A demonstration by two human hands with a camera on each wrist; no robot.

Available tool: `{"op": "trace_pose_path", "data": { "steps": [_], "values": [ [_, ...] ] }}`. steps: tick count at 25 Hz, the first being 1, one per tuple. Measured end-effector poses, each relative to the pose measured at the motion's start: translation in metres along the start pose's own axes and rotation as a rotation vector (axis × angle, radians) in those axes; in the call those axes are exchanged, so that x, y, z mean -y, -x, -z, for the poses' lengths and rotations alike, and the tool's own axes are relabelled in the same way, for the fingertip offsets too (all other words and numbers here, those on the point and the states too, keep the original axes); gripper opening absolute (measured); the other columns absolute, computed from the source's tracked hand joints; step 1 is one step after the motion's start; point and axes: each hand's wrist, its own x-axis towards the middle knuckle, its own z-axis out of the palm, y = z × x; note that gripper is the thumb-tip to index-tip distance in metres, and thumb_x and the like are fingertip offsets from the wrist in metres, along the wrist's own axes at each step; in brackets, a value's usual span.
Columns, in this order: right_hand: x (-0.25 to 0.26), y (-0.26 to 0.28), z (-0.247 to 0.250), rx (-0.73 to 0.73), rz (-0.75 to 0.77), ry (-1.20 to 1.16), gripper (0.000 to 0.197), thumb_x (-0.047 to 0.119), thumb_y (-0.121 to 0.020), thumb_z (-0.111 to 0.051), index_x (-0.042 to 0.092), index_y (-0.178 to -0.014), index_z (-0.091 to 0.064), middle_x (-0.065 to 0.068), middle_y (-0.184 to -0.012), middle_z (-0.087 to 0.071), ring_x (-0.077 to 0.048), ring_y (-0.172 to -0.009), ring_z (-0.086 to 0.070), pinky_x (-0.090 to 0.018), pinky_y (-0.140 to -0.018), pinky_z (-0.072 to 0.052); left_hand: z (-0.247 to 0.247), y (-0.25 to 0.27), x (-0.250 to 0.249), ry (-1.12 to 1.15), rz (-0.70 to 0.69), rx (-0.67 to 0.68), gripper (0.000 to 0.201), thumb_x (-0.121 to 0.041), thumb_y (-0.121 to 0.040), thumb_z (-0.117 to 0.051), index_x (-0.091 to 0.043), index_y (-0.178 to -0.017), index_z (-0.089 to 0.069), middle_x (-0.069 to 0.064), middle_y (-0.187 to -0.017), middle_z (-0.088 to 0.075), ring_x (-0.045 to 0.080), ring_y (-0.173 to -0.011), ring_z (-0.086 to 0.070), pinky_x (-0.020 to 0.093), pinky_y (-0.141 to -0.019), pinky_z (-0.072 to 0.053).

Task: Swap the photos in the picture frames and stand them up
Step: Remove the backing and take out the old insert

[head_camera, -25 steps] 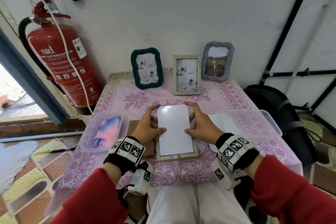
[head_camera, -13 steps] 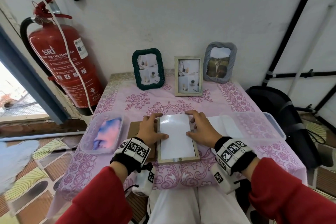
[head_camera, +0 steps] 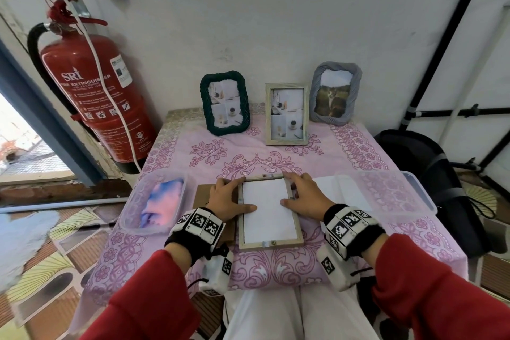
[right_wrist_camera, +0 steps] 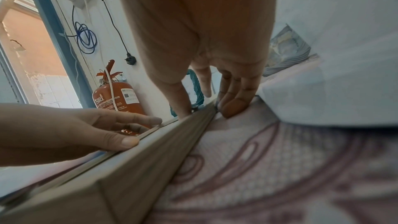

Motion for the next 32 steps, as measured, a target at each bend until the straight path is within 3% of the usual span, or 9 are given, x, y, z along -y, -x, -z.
{"op": "trace_pose_path", "data": {
  "steps": [4, 8, 10, 13, 16, 21, 25, 29, 32],
  "values": [
    [-0.002, 0.002, 0.002, -0.01, 0.015, -0.021, 0.07, 0.021, -0.081, -0.068, 0.013, -0.141, -0.035, -0.013, -0.125, -0.041, -0.027, -0.114, -0.048, -0.03, -0.101, -0.039, 0.005, 0.006, 0.002, 0.085, -0.009, -0.005, 0.08, -0.039, -0.073, -0.076, -0.023, -0.141, -0.037, 0.009, -0.135, -0.036, 0.026, -0.129, -0.036, 0.04, -0.112, -0.03],
    [-0.003, 0.005, 0.002, -0.045, 0.027, -0.059, 0.055, 0.005, -0.081, -0.059, 0.007, -0.134, -0.044, -0.012, -0.122, -0.046, -0.016, -0.095, -0.048, -0.011, -0.073, -0.031, 0.012, 0.022, 0.014, 0.197, 0.028, -0.193, 0.057, -0.023, -0.084, -0.067, -0.01, -0.135, -0.044, 0.012, -0.135, -0.037, 0.026, -0.124, -0.045, 0.034, -0.11, -0.033],
    [-0.005, 0.007, 0.002, -0.042, 0.034, -0.061, 0.054, 0.005, -0.082, -0.058, 0.008, -0.134, -0.044, -0.013, -0.124, -0.047, -0.018, -0.099, -0.05, -0.014, -0.081, -0.034, 0.014, 0.033, 0.025, 0.133, 0.082, -0.214, 0.053, -0.022, -0.087, -0.063, -0.006, -0.133, -0.042, 0.016, -0.136, -0.037, 0.029, -0.125, -0.044, 0.033, -0.11, -0.032],
    [-0.006, 0.011, 0.002, -0.036, 0.06, -0.044, 0.054, 0.009, -0.085, -0.06, 0.007, -0.136, -0.043, -0.013, -0.128, -0.046, -0.024, -0.112, -0.051, -0.026, -0.097, -0.039, 0.015, 0.048, 0.038, 0.003, 0.154, -0.106, 0.069, -0.04, -0.084, -0.063, -0.008, -0.139, -0.035, 0.015, -0.139, -0.036, 0.031, -0.129, -0.04, 0.04, -0.11, -0.033],
    [-0.007, 0.013, 0.002, -0.037, 0.07, -0.06, 0.054, 0.011, -0.086, -0.062, 0.006, -0.136, -0.042, -0.014, -0.13, -0.046, -0.025, -0.113, -0.051, -0.028, -0.097, -0.041, 0.015, 0.053, 0.039, -0.006, 0.152, -0.108, 0.067, -0.045, -0.081, -0.066, -0.009, -0.133, -0.043, 0.013, -0.134, -0.041, 0.027, -0.123, -0.044, 0.039, -0.106, -0.037],
    [-0.008, 0.015, 0.002, -0.047, 0.061, -0.098, 0.054, 0.012, -0.085, -0.065, 0.007, -0.135, -0.045, -0.013, -0.131, -0.048, -0.024, -0.112, -0.052, -0.02, -0.088, -0.041, 0.018, 0.053, 0.035, 0.102, 0.142, -0.197, 0.048, -0.032, -0.076, -0.075, -0.009, -0.113, -0.055, 0.011, -0.117, -0.051, 0.023, -0.109, -0.052, 0.028, -0.093, -0.043],
    [-0.009, 0.016, 0.002, -0.055, 0.061, -0.119, 0.055, 0.012, -0.084, -0.067, 0.007, -0.134, -0.045, -0.013, -0.132, -0.048, -0.025, -0.114, -0.052, -0.025, -0.092, -0.044, 0.02, 0.052, 0.033, 0.081, 0.109, -0.229, 0.052, -0.023, -0.076, -0.074, -0.01, -0.121, -0.052, 0.012, -0.121, -0.049, 0.023, -0.113, -0.048, 0.018, -0.088, -0.033],
    [-0.01, 0.017, 0.001, -0.063, 0.061, -0.135, 0.054, 0.012, -0.084, -0.067, 0.006, -0.134, -0.046, -0.013, -0.131, -0.049, -0.025, -0.113, -0.052, -0.023, -0.09, -0.043, 0.028, 0.054, 0.027, 0.083, 0.034, -0.375, 0.052, -0.009, -0.079, -0.067, -0.005, -0.128, -0.048, 0.017, -0.125, -0.05, 0.027, -0.117, -0.047, 0.026, -0.097, -0.033],
    [-0.011, 0.017, 0.0, -0.07, 0.056, -0.148, 0.053, 0.012, -0.084, -0.067, 0.006, -0.133, -0.047, -0.013, -0.13, -0.049, -0.024, -0.112, -0.052, -0.025, -0.09, -0.044, 0.037, 0.054, 0.023, 0.25, 0.025, -0.483, 0.055, -0.001, -0.078, -0.066, -0.003, -0.129, -0.047, 0.017, -0.127, -0.05, 0.027, -0.11, -0.054, 0.037, -0.099, -0.043]
  ]
}}
